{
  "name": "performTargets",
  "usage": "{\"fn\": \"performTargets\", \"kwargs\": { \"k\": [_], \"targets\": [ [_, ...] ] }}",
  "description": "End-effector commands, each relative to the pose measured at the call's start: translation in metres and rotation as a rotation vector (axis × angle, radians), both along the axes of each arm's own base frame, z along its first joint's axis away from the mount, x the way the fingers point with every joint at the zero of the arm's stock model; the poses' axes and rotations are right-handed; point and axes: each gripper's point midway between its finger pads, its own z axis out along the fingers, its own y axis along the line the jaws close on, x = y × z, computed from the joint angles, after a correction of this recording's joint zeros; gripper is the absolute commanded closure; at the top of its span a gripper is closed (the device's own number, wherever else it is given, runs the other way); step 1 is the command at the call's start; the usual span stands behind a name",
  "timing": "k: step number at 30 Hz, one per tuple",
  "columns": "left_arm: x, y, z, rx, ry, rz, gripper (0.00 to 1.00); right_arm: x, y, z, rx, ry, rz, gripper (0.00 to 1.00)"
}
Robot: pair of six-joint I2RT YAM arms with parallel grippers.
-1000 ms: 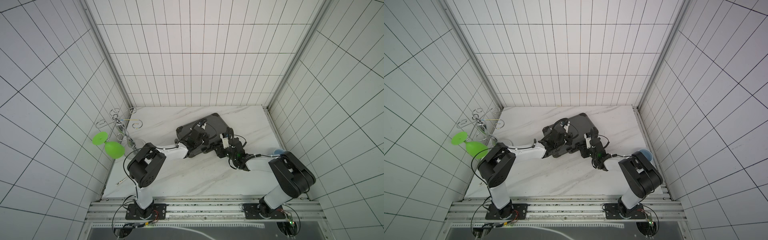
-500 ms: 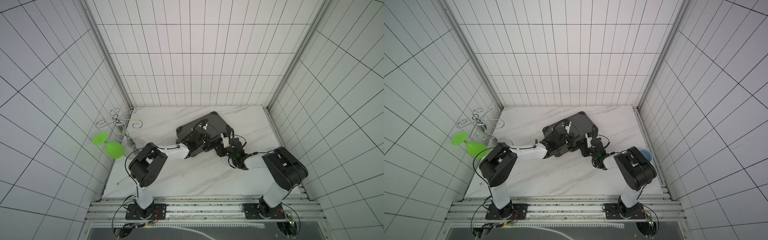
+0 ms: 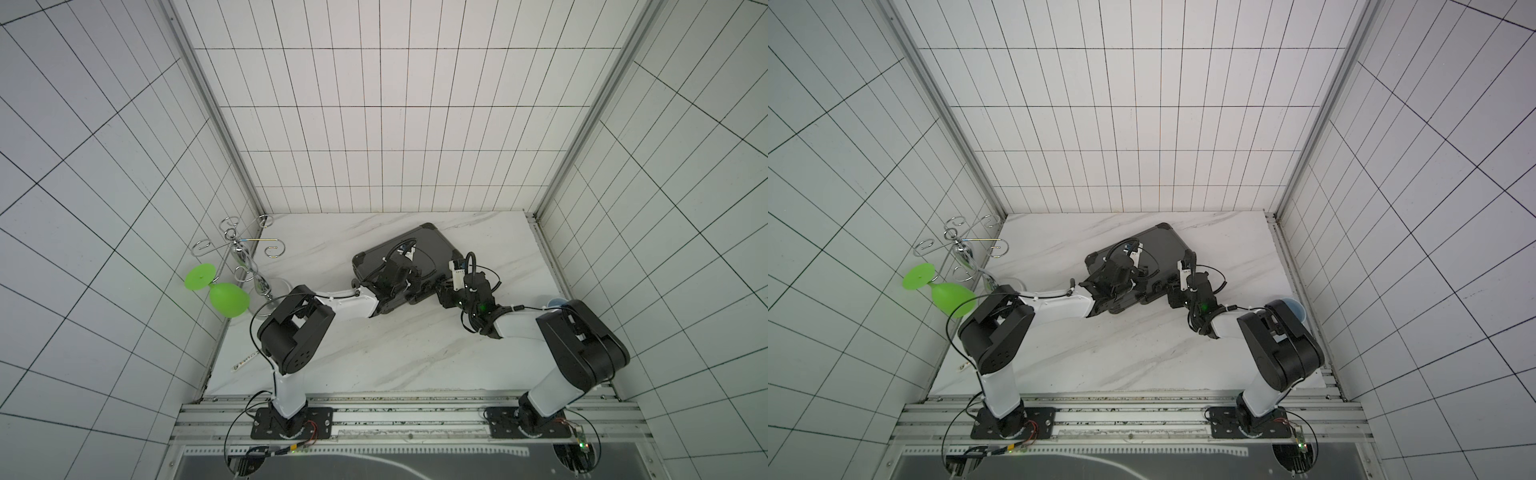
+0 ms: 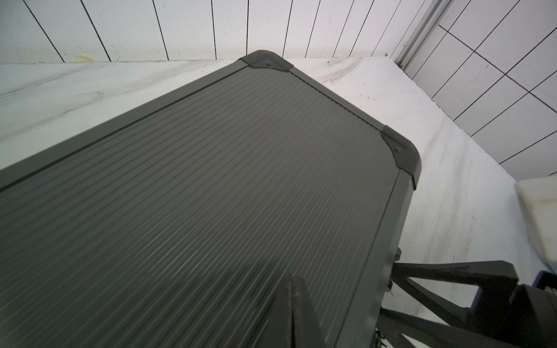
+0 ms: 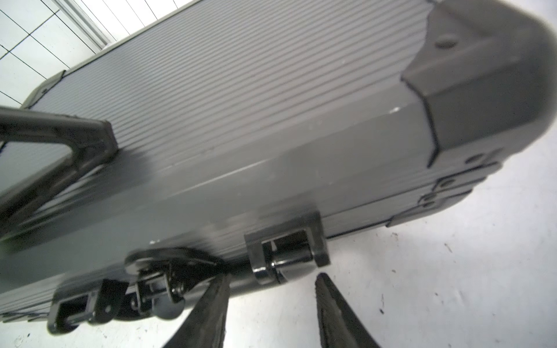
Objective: Close the poker set cases
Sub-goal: Fasten the fastener on the poker set case.
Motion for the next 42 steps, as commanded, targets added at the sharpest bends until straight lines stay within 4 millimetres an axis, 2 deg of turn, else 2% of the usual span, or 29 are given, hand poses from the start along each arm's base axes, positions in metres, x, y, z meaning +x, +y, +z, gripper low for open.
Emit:
{"fn": "performTargets", "kwargs": {
  "k": [1, 15, 20, 27, 35, 42],
  "targets": [
    [-0.066, 0.029, -0.119, 0.239, 0.352, -0.073, 1.00, 0.002, 0.002, -0.002, -0.007, 0.009, 0.009, 0.52],
    [-0.065, 0.032, -0.119, 0.239, 0.350, -0.068, 1.00, -0.002, 0.032, 0.010, 0.083, -0.010, 0.112, 0.52],
    [-0.066, 0.034, -0.120, 0.244, 0.353, -0.065, 1.00, -0.002, 0.035, 0.026, 0.116, -0.063, 0.118, 0.52],
    [-0.066, 0.035, -0.121, 0.244, 0.354, -0.064, 1.00, -0.003, 0.044, 0.062, 0.156, -0.147, 0.167, 0.52],
    [-0.066, 0.035, -0.123, 0.245, 0.356, -0.065, 1.00, -0.005, 0.052, 0.092, 0.205, -0.193, 0.206, 0.52],
    [-0.067, 0.035, -0.125, 0.247, 0.359, -0.067, 1.00, 0.000, 0.058, 0.098, 0.203, -0.193, 0.224, 0.51]
  ]
}}
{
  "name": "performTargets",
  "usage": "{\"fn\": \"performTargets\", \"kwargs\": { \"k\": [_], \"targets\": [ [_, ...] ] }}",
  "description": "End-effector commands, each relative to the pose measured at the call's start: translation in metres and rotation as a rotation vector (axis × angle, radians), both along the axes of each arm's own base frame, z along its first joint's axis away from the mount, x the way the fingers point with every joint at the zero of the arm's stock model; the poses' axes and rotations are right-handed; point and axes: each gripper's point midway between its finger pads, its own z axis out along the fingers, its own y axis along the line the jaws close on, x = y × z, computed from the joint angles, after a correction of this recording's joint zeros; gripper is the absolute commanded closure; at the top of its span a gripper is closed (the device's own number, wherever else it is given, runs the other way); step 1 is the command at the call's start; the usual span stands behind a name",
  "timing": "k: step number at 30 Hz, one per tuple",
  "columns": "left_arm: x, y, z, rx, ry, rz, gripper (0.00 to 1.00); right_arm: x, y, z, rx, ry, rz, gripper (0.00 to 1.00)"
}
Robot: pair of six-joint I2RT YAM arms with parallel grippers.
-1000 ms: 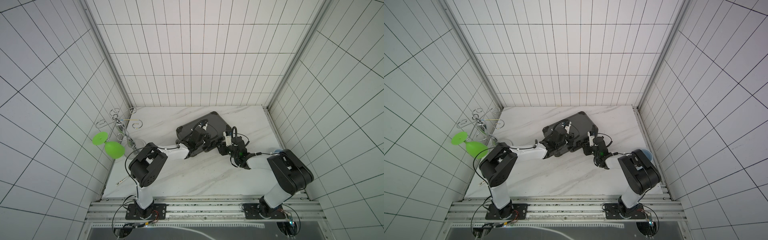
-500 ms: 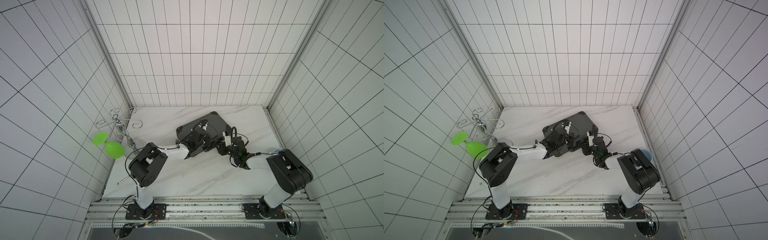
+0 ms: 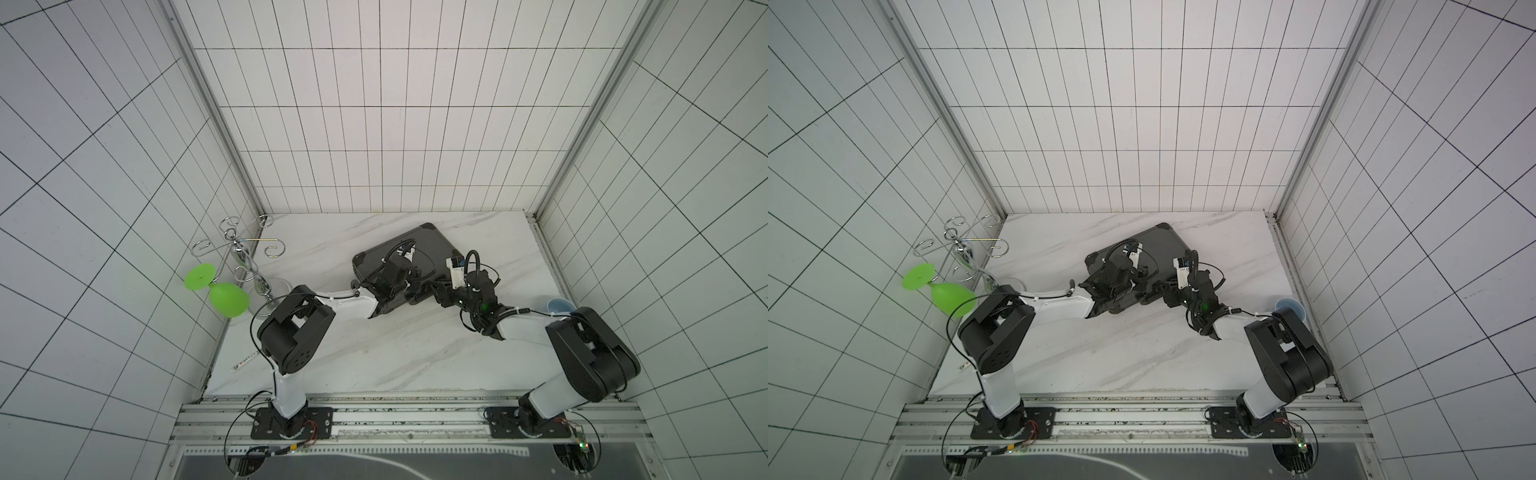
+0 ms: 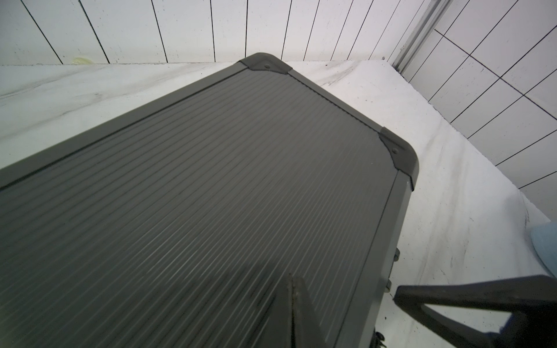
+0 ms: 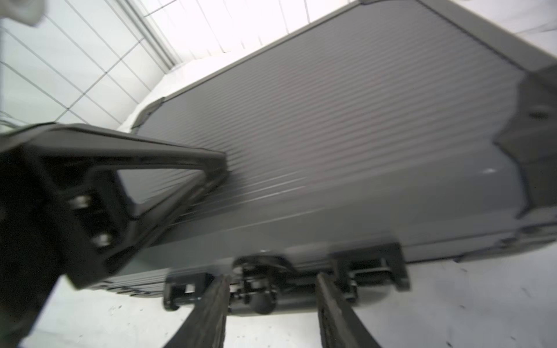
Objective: Close the poker set cases
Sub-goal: Fasten the fastener on the poker set case.
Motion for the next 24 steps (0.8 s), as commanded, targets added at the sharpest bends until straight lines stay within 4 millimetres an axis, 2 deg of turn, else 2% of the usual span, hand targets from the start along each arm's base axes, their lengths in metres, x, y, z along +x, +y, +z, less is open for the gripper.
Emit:
{"fn": "performTargets", "kwargs": {
  "k": [1, 7, 13, 16, 19, 24],
  "targets": [
    [-0.067, 0.034, -0.125, 0.259, 0.368, -0.067, 1.00, 0.015, 0.022, 0.054, 0.076, -0.119, 0.062, 0.51],
    [-0.066, 0.034, -0.124, 0.259, 0.365, -0.068, 1.00, 0.018, 0.010, 0.055, -0.005, -0.149, 0.012, 0.51],
    [-0.065, 0.037, -0.123, 0.252, 0.362, -0.063, 1.00, 0.026, -0.017, 0.052, -0.349, -0.242, -0.005, 0.51],
    [-0.065, 0.038, -0.123, 0.235, 0.364, -0.065, 1.00, 0.017, -0.031, 0.049, -0.507, -0.352, 0.028, 0.51],
    [-0.064, 0.040, -0.121, 0.227, 0.361, -0.064, 1.00, 0.000, -0.035, 0.045, -0.595, -0.447, 0.100, 0.50],
    [-0.062, 0.045, -0.120, 0.218, 0.362, -0.059, 1.00, -0.015, -0.045, 0.022, -0.771, -0.551, 0.178, 0.51]
  ]
}}
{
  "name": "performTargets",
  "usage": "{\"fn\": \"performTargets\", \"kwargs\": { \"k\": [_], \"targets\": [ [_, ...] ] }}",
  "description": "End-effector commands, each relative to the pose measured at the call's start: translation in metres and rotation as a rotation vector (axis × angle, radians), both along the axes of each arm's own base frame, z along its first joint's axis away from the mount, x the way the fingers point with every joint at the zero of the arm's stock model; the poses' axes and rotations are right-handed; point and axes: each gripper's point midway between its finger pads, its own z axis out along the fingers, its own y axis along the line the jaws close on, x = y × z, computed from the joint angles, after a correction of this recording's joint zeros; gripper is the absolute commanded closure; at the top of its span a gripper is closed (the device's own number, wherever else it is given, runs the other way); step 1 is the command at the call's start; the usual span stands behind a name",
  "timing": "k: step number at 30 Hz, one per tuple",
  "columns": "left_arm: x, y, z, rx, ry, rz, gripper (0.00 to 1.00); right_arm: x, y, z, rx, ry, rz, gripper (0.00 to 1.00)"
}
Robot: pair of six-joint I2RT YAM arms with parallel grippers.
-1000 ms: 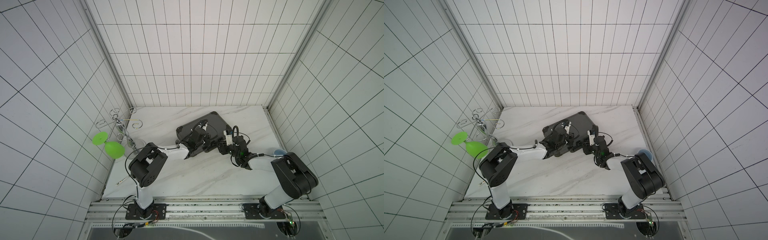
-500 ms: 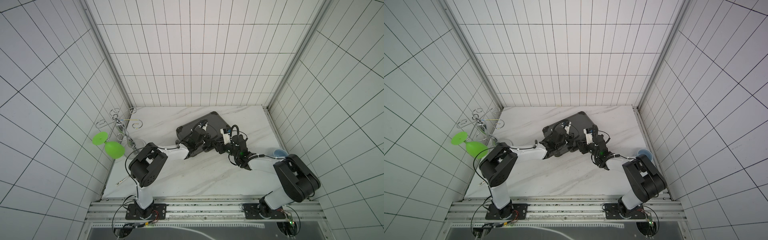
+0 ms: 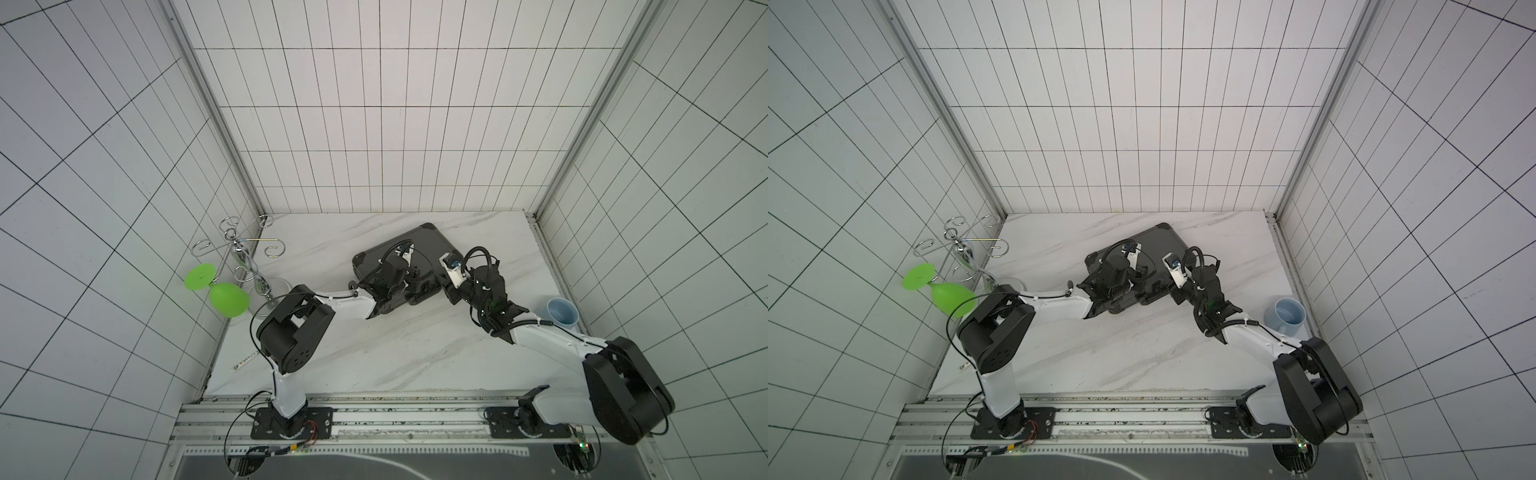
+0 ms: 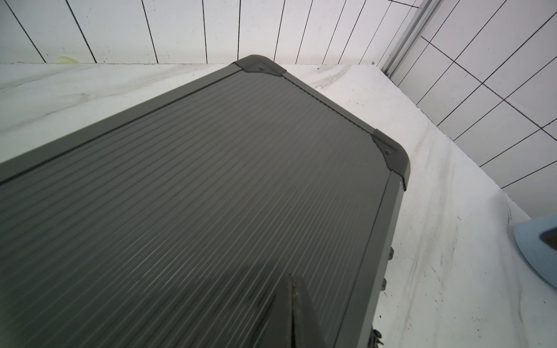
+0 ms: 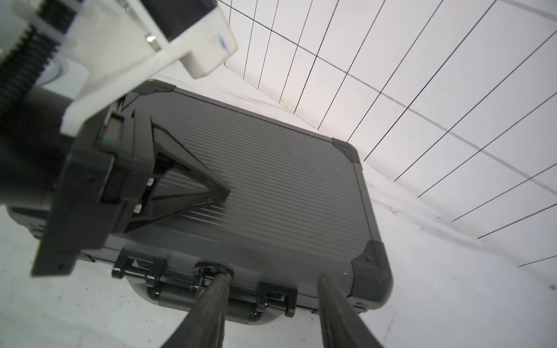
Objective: Close the poker set cases
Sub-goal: Fasten the fastener on the poker set case.
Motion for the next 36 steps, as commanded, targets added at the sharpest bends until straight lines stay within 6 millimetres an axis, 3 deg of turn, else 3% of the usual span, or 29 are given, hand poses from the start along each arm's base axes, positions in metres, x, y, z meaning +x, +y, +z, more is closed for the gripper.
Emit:
{"fn": "performTargets", "kwargs": {
  "k": [1, 5, 10, 20, 30, 36],
  "targets": [
    [-0.061, 0.044, -0.120, 0.255, 0.364, -0.036, 1.00, -0.010, -0.014, -0.040, -0.236, -0.046, 0.045, 0.50],
    [-0.059, 0.045, -0.118, 0.234, 0.368, -0.035, 1.00, -0.013, -0.017, -0.071, -0.371, -0.003, 0.090, 0.51],
    [-0.057, 0.043, -0.118, 0.217, 0.373, -0.043, 1.00, -0.028, -0.011, -0.083, -0.444, -0.087, 0.202, 0.51],
    [-0.054, 0.051, -0.121, 0.192, 0.389, -0.028, 1.00, -0.022, 0.013, -0.083, -0.502, -0.194, 0.257, 0.52],
    [-0.053, 0.051, -0.118, 0.180, 0.384, -0.028, 1.00, -0.014, 0.035, -0.062, -0.416, -0.297, 0.277, 0.61],
    [-0.053, 0.051, -0.118, 0.179, 0.383, -0.028, 1.00, -0.007, 0.041, -0.067, -0.422, -0.298, 0.287, 0.65]
  ]
}}
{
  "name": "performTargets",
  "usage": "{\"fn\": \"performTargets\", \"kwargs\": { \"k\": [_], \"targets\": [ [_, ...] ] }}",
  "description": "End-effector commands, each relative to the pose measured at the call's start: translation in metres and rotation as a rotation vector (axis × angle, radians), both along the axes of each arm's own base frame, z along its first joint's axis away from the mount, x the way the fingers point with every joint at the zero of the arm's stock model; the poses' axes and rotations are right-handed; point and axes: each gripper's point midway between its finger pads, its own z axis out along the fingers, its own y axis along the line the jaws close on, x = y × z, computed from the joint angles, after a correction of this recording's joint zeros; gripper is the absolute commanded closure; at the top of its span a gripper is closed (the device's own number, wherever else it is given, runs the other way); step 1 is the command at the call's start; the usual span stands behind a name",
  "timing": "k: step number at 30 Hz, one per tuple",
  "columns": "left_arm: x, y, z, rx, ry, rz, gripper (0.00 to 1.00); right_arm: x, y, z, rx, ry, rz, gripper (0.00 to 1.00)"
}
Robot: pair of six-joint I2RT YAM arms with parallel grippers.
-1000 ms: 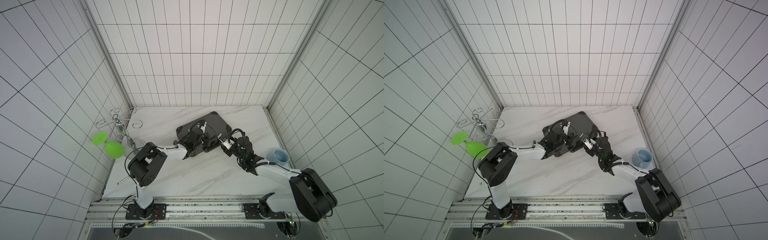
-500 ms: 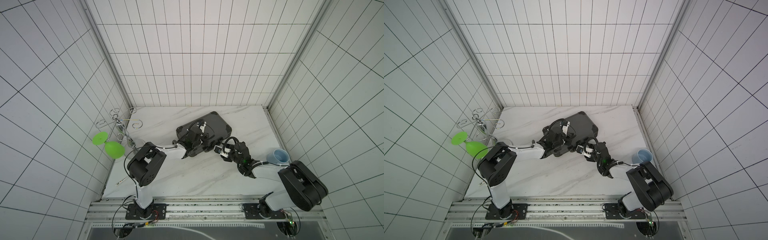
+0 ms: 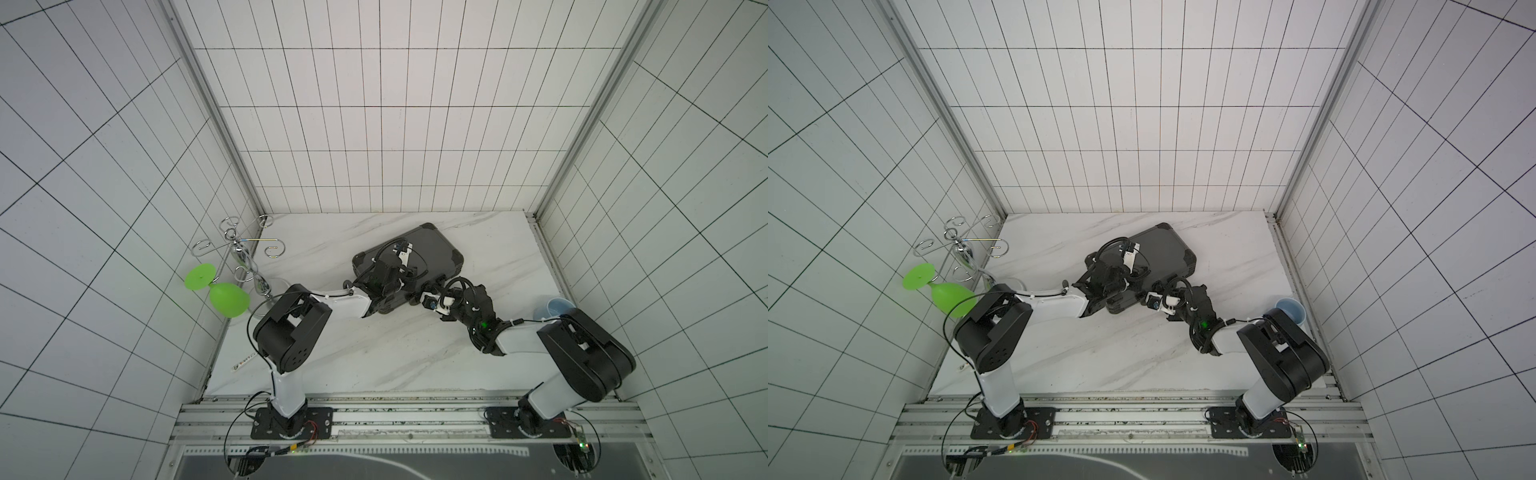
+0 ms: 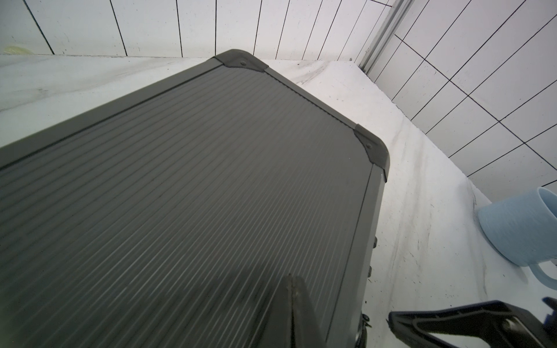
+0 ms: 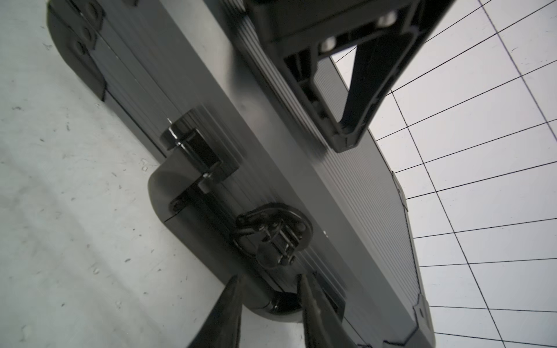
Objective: Close the poker set cases
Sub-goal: Fasten the fastener on the poker set case.
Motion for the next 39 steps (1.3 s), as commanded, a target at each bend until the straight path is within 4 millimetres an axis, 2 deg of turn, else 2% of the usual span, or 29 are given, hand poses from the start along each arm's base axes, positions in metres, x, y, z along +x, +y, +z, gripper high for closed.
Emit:
{"fn": "performTargets", "kwargs": {
  "k": [1, 12, 22, 28, 35, 39],
  "targets": [
    [-0.053, 0.048, -0.120, 0.240, 0.361, 0.032, 1.00, 0.007, 0.014, 0.015, 0.028, -0.056, 0.042, 0.65],
    [-0.053, 0.050, -0.120, 0.238, 0.362, 0.034, 1.00, 0.017, 0.022, 0.034, 0.084, -0.156, 0.017, 0.64],
    [-0.053, 0.052, -0.121, 0.243, 0.363, 0.036, 1.00, 0.028, 0.026, 0.032, 0.066, -0.186, 0.007, 0.65],
    [-0.053, 0.053, -0.122, 0.243, 0.363, 0.038, 1.00, 0.034, 0.029, 0.042, 0.074, -0.230, 0.007, 0.73],
    [-0.053, 0.054, -0.122, 0.246, 0.363, 0.040, 1.00, 0.041, 0.040, 0.042, 0.040, -0.195, 0.045, 1.00],
    [-0.052, 0.056, -0.123, 0.247, 0.365, 0.042, 1.00, 0.038, 0.048, 0.040, 0.018, -0.142, 0.095, 1.00]
  ]
}}
